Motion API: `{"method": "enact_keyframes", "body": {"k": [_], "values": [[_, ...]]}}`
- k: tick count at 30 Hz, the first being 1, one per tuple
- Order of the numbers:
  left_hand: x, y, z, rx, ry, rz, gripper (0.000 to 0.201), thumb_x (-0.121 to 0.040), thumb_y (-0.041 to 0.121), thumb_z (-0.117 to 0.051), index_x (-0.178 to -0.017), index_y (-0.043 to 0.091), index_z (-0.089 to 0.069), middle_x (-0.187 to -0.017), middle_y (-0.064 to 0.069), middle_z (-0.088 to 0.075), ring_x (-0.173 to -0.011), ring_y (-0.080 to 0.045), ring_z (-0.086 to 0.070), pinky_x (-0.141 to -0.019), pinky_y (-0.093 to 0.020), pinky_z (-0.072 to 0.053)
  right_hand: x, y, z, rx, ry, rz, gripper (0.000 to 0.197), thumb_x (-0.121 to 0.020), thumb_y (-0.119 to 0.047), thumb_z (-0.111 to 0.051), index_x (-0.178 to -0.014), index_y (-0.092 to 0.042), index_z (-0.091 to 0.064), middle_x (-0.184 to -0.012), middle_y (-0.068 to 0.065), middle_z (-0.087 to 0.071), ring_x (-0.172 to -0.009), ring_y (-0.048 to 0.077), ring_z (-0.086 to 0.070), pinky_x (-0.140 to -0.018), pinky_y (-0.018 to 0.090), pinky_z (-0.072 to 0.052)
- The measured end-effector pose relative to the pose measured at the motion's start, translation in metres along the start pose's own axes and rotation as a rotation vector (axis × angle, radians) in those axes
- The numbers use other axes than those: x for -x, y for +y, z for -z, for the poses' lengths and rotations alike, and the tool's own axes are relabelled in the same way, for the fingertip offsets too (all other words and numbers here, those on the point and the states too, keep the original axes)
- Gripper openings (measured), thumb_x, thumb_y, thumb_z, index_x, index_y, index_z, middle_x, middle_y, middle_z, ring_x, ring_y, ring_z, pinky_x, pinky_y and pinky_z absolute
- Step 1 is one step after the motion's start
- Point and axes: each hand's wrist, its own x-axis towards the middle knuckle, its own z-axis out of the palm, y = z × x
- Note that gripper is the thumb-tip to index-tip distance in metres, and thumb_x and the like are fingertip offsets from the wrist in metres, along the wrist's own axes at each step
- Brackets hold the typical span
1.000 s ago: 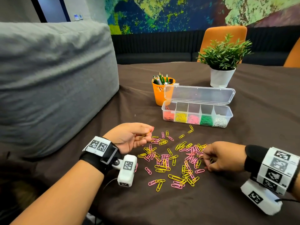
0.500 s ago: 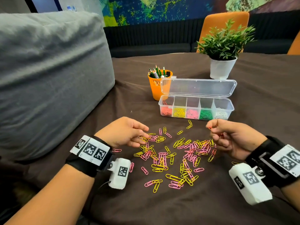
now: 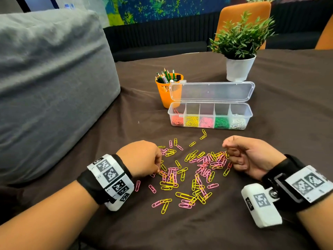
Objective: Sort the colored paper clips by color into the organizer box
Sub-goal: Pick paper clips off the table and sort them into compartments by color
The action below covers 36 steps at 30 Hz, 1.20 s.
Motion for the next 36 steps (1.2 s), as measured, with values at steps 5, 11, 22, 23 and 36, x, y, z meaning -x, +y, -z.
{"method": "enact_keyframes", "body": {"k": [5,11,22,23,36], "values": [[-0.002,-0.010,-0.001,0.197,0.006,0.003,0.012,-0.082,0.029,-0.062,-0.076,0.019,-0.065,-0.063,0.009,-0.061,-0.059,-0.004,-0.054,-0.059,-0.023,-0.042,-0.001,0.001,-0.004,0.521,-0.078,0.172,0.011,-0.085,-0.002,-0.066,-0.078,-0.010,-0.062,-0.054,-0.001,-0.041,-0.044,0.011,-0.027,-0.042,0.020,-0.020],[0.010,-0.006,0.004,1.667,-0.064,0.212,0.003,-0.067,0.015,-0.047,-0.064,0.014,-0.046,-0.063,-0.004,-0.047,-0.046,-0.012,-0.034,-0.036,-0.018,-0.024,-0.014,-0.020,-0.038,1.305,-0.199,0.338,0.006,-0.079,-0.019,-0.073,-0.078,-0.024,-0.072,-0.051,-0.016,-0.055,-0.050,0.001,-0.048,-0.054,0.015,-0.037],[0.033,-0.067,0.022,1.986,0.284,0.359,0.018,-0.071,0.004,-0.050,-0.083,0.015,-0.054,-0.065,-0.001,-0.049,-0.047,-0.007,-0.040,-0.038,-0.014,-0.033,-0.038,-0.022,-0.046,1.598,-0.283,0.227,0.013,-0.077,-0.029,-0.077,-0.076,-0.017,-0.070,-0.076,-0.004,-0.071,-0.069,0.011,-0.061,-0.070,0.030,-0.052],[0.033,-0.073,0.022,2.012,0.298,0.356,0.023,-0.071,0.003,-0.048,-0.090,0.014,-0.057,-0.066,-0.001,-0.048,-0.048,-0.007,-0.040,-0.038,-0.014,-0.033,-0.039,-0.023,-0.043,1.558,-0.286,0.225,0.013,-0.078,-0.028,-0.077,-0.078,-0.016,-0.071,-0.072,-0.007,-0.070,-0.066,0.007,-0.060,-0.069,0.029,-0.051],[0.034,-0.092,0.019,1.923,0.072,0.340,0.017,-0.059,0.020,-0.058,-0.071,0.016,-0.047,-0.069,-0.001,-0.045,-0.051,-0.012,-0.039,-0.042,-0.021,-0.032,-0.025,-0.044,-0.017,0.648,-0.318,-0.033,0.015,-0.089,-0.010,-0.058,-0.075,-0.009,-0.055,-0.055,0.001,-0.049,-0.042,0.009,-0.037,-0.036,0.018,-0.027]]}}
